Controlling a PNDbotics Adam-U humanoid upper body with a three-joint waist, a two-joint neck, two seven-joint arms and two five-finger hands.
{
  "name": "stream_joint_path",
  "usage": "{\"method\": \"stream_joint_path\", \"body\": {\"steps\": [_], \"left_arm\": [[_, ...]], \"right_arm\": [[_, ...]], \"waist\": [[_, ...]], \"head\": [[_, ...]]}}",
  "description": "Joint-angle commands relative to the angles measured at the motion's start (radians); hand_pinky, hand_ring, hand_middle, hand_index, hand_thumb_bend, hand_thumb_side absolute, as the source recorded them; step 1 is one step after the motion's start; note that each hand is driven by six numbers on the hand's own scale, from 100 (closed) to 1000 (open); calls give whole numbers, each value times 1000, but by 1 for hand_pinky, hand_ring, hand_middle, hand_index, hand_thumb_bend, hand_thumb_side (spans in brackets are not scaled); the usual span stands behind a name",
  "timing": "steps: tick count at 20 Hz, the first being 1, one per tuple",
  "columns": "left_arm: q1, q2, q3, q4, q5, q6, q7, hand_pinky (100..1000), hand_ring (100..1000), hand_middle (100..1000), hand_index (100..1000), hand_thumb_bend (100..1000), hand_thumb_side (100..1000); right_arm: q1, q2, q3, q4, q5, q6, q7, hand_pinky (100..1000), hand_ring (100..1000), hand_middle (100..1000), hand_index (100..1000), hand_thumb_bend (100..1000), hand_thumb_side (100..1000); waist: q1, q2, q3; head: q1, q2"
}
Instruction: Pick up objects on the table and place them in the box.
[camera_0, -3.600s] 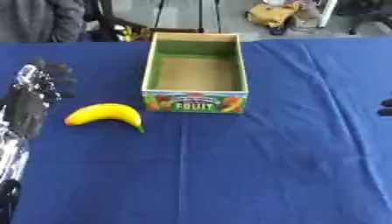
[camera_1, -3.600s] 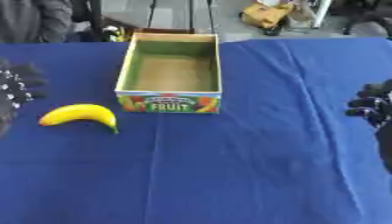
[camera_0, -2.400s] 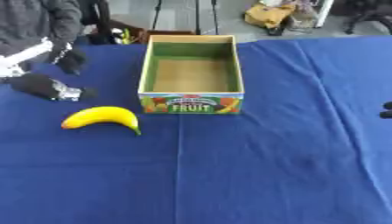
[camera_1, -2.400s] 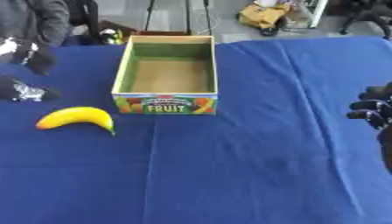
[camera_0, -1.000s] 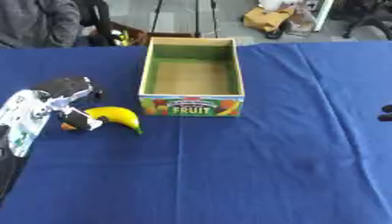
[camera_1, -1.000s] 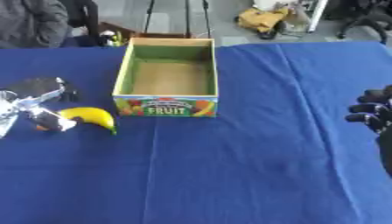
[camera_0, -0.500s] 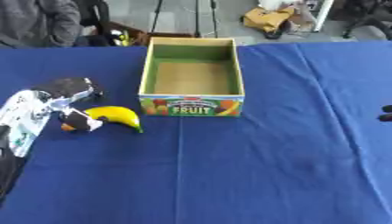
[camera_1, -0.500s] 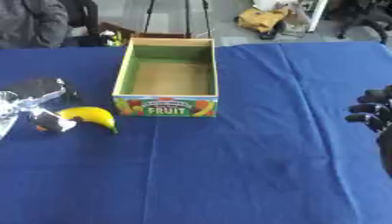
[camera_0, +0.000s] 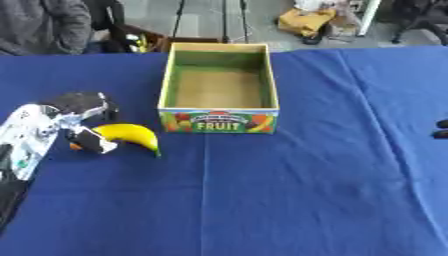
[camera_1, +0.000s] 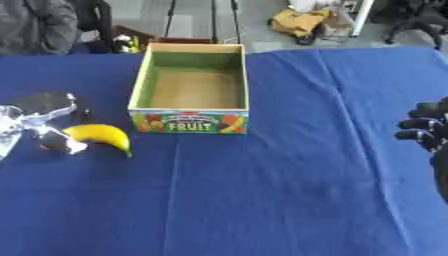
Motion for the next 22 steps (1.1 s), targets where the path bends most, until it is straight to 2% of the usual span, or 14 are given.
{"method": "stream_joint_path", "body": {"steps": [1,10,16,20,22], "left_arm": [[-10,19,1,-11,4,-2,-6,654,578,570,709,528,319],[-10,19,1,-7,2,2,-1,622,550,538,684,479,304],[-8,19,-2,0,1,-8,-13,606,538,529,672,490,311],[-9,19,0,-1,0,-8,-8,552,499,495,629,453,281],[-9,19,0,-2,1,-9,-2,524,471,472,600,404,259]], "right_arm": [[-10,-18,-7,-6,-2,-2,3,537,568,562,643,100,622],[-10,-17,-7,-6,-2,-2,2,537,569,562,643,100,622],[-10,-18,-7,-4,-2,-2,3,537,569,562,643,100,621],[-11,-18,-7,-4,-2,-2,4,537,569,562,643,100,621],[-11,-18,-7,-4,-2,-2,4,537,569,562,643,100,621]], "waist": [[0,-13,-1],[0,-13,-2],[0,-14,-1],[-2,-14,0],[-2,-14,1]], "head": [[-1,-11],[-2,-13],[-1,-14],[-1,-15],[-1,-15]]}}
